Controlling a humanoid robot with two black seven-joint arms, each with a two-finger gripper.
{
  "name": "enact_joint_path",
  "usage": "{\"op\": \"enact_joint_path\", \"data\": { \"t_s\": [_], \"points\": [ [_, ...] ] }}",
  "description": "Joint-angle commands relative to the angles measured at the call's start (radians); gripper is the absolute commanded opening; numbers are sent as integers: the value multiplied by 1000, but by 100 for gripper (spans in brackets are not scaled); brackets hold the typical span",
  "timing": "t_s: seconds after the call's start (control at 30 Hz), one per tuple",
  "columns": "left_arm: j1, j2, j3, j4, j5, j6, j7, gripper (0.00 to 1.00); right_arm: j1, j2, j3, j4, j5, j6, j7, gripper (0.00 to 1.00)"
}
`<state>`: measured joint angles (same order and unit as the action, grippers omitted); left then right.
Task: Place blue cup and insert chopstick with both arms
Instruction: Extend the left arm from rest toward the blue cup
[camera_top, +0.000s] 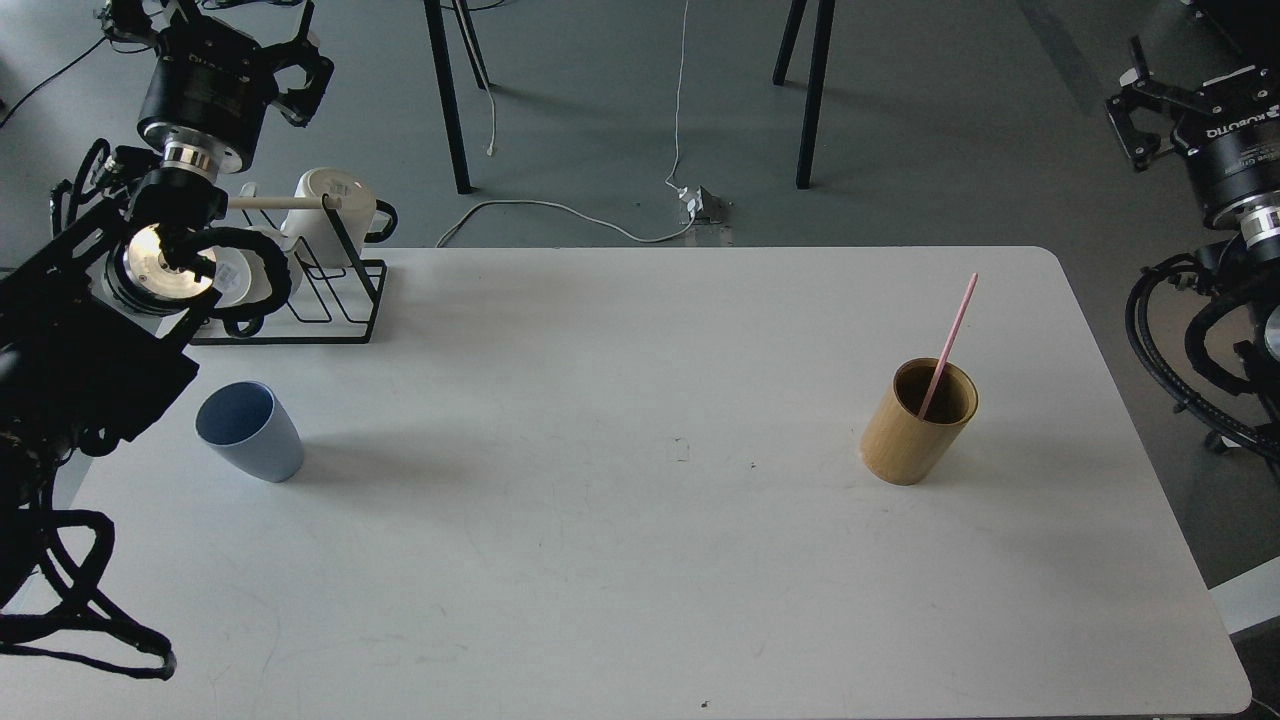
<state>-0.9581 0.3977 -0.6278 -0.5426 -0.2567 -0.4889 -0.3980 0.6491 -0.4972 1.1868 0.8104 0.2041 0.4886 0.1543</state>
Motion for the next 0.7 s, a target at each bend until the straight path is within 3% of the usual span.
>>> {"op": "enact_joint_path", "data": {
  "t_s": [0.0,0.33,0.47,0.67],
  "points": [
    [2,7,0,-5,-1,0,-1,99,-5,-6,2,1,0,0,1,99],
    [9,58,34,-36,14,0,10,100,-5,-8,2,6,0,0,1,99],
    [9,159,137,-140,169,0,4,99,-5,-8,2,6,0,0,1,99],
    [7,357,146,-383,571,0,1,99,-23,-9,2,4,0,0,2,99]
  ]
}}
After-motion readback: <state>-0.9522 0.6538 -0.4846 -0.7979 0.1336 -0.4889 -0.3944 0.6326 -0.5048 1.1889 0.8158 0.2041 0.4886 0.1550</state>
